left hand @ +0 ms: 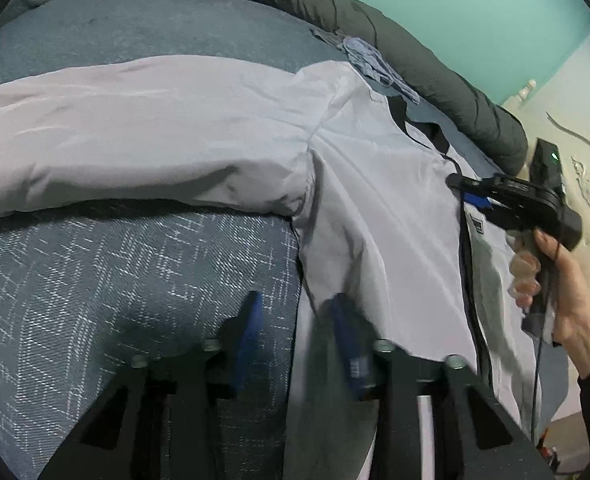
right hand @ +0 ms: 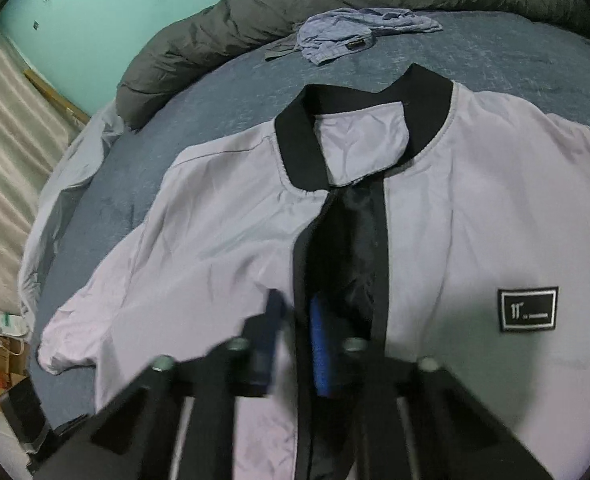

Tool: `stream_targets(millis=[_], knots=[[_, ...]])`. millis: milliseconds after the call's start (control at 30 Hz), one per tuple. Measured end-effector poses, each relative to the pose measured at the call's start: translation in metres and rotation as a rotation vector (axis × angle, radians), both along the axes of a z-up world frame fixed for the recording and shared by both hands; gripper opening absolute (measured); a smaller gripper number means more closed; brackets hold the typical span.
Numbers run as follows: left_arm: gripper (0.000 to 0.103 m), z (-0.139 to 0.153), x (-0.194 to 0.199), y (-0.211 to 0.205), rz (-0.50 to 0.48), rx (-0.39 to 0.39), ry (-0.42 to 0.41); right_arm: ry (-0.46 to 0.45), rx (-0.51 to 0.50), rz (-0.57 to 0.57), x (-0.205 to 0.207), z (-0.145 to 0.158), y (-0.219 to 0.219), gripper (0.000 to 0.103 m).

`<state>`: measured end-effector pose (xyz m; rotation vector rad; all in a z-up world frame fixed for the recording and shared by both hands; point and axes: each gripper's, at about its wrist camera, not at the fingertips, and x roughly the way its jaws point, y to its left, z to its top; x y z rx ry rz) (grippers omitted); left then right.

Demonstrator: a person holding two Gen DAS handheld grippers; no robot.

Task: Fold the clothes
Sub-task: 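Grasp the zipper edge below the collar with the right tool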

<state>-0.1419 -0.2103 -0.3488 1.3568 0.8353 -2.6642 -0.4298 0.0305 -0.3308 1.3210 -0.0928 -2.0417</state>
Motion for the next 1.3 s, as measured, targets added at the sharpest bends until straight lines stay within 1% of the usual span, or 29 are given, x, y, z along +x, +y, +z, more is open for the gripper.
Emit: stream_targets(millis=[33,67,100,233,267,300,367,433,567,667,700,733,833,867,933,1000,1133,1200,1300], knots=[[0.012,-0.001,0.001,0.000,-0.007,0.007,-0.001,0.012,0.013,-0.006,0.000,-0.001,0.000,0.004],[0.002,-0.002,0.002,0.000,-0.011,0.011,-0.001,0.018,0.019,-0.015,-0.001,-0.002,0.002,0.004],[0.000,-0.003,0.003,0.000,-0.011,0.013,-0.001,0.023,0.024,-0.025,-0.002,-0.002,0.003,0.003],[0.000,-0.001,0.009,-0.002,-0.004,0.015,0.012,0.019,0.054,-0.068,-0.005,-0.010,0.012,0.003],[0.000,0.001,0.010,-0.002,0.000,0.010,0.016,0.014,0.066,-0.069,-0.006,-0.013,0.013,0.003],[0.000,0.002,0.011,-0.004,0.006,0.010,0.020,0.023,0.092,-0.059,-0.004,-0.015,0.011,0.003],[0.000,0.004,0.012,-0.006,0.024,0.014,0.025,0.036,0.112,-0.046,-0.002,-0.016,0.007,0.003],[0.000,0.005,0.015,-0.010,0.042,0.008,0.026,0.001,0.116,-0.034,-0.004,-0.020,0.005,0.004],[0.000,0.001,0.017,-0.018,0.076,0.024,0.020,0.052,0.123,-0.019,-0.001,-0.009,0.010,0.007],[0.000,0.004,0.018,-0.022,0.089,0.021,0.028,0.115,0.090,-0.032,0.002,0.008,0.020,0.010],[0.000,0.006,0.018,-0.021,0.089,0.015,0.034,0.128,0.073,-0.037,0.002,0.014,0.024,0.014],[0.000,0.007,0.017,-0.021,0.088,0.009,0.039,0.132,0.062,-0.041,0.001,0.017,0.027,0.018],[0.000,0.009,0.016,-0.021,0.094,0.006,0.049,0.137,0.053,-0.049,0.005,0.022,0.034,0.020],[0.000,0.009,0.016,-0.022,0.096,0.005,0.052,0.141,0.045,-0.049,0.007,0.024,0.039,0.021],[0.000,0.009,0.015,-0.023,0.104,0.004,0.052,0.152,0.030,-0.062,0.012,0.028,0.053,0.026],[0.000,0.008,0.014,-0.024,0.109,0.006,0.050,0.145,-0.003,-0.091,0.009,0.026,0.070,0.028],[0.001,0.007,0.012,-0.022,0.112,-0.002,0.045,0.126,-0.008,-0.171,0.003,0.026,0.105,0.028],[0.003,0.007,0.011,-0.021,0.112,-0.005,0.044,0.111,-0.006,-0.212,-0.001,0.025,0.123,0.028],[0.005,0.008,0.010,-0.020,0.117,-0.014,0.044,0.103,-0.014,-0.249,-0.003,0.028,0.148,0.028]])
